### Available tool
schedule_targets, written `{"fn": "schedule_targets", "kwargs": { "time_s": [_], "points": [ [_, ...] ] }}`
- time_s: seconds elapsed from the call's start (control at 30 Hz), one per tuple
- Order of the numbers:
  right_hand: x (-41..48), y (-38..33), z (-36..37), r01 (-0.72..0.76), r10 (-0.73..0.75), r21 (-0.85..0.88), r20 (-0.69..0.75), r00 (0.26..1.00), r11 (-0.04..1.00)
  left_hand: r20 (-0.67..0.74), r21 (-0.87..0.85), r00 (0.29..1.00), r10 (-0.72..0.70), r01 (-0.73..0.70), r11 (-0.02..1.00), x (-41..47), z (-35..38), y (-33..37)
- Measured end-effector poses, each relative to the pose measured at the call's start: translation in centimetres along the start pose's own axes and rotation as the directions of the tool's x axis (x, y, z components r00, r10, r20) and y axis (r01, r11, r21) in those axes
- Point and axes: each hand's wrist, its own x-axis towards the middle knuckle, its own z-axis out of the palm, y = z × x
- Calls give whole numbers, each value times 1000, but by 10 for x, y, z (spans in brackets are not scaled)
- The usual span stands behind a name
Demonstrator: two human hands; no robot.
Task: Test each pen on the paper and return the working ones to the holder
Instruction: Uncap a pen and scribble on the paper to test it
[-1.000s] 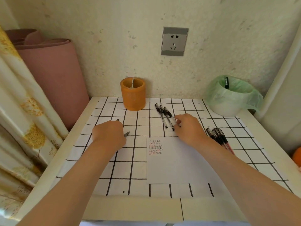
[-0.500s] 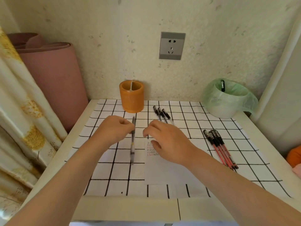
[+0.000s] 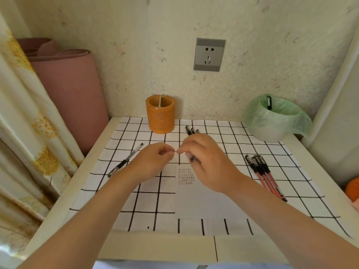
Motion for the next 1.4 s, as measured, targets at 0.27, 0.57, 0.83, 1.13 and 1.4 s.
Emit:
{"fn": "schedule_targets", "kwargs": {
  "time_s": [0.27, 0.57, 0.83, 1.13, 1.4],
  "points": [
    [11, 3, -17, -454, 614, 779, 114, 781, 433, 312, 496, 947, 69, -224, 839, -2, 24, -16],
    [8, 12, -17, -425, 748, 901, 345, 567, -94, 333, 548, 942, 44, -231, 804, 2, 29, -24],
    [-4, 11, -8, -594, 818, 796, 417, 397, -117, 331, 536, 940, 77, -255, 805, 1, 30, -26],
    [-32, 14, 9, -775, 726, 555, 394, 564, 301, 316, 516, 937, 150, -302, 802, -1, 29, -27],
    [-38, 17, 16, -759, 674, 419, 364, 643, 498, 244, 496, 938, 248, -340, 799, 0, 31, -23]
  ]
}}
